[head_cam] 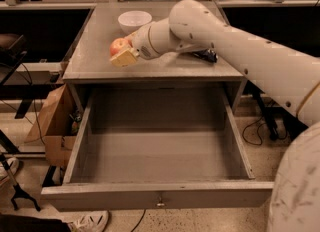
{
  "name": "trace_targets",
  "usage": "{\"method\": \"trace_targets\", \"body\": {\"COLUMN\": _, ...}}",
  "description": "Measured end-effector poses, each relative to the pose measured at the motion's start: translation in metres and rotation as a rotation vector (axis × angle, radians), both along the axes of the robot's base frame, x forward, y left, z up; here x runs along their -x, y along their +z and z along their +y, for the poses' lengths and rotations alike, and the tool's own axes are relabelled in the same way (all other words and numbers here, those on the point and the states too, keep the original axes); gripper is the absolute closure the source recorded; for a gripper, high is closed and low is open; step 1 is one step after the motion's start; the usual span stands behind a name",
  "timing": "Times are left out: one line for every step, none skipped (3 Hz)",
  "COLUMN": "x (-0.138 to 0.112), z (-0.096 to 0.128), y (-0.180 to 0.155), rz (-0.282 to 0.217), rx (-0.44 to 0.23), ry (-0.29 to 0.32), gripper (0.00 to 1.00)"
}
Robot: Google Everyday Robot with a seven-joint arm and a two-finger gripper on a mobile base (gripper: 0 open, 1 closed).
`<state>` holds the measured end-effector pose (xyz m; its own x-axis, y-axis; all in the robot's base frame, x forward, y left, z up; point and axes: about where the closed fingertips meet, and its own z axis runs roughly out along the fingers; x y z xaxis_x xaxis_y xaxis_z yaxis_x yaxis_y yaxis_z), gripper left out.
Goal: Pick apple from top drawer and place on counter
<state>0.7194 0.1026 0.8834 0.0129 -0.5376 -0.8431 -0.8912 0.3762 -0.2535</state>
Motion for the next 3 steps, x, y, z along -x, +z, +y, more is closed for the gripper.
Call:
{"method": "trace_targets", "body": {"x": -0.013, "z": -0.005, "y": -0.009, "rz": 0.020, "rx": 0.031, "ry": -0.057, "gripper": 0.82}}
{"method": "trace_targets", "body": {"x": -0.019, "z": -0.014, "y": -0.018, "rz": 0.042, "rx": 0.049, "ry": -0.103, "gripper": 0.58}}
{"method": "trace_targets", "body": {"x": -0.022, "z": -0.019, "y": -0.022, "rz": 0.052, "rx": 0.055, "ry": -0.126, "gripper": 0.34}}
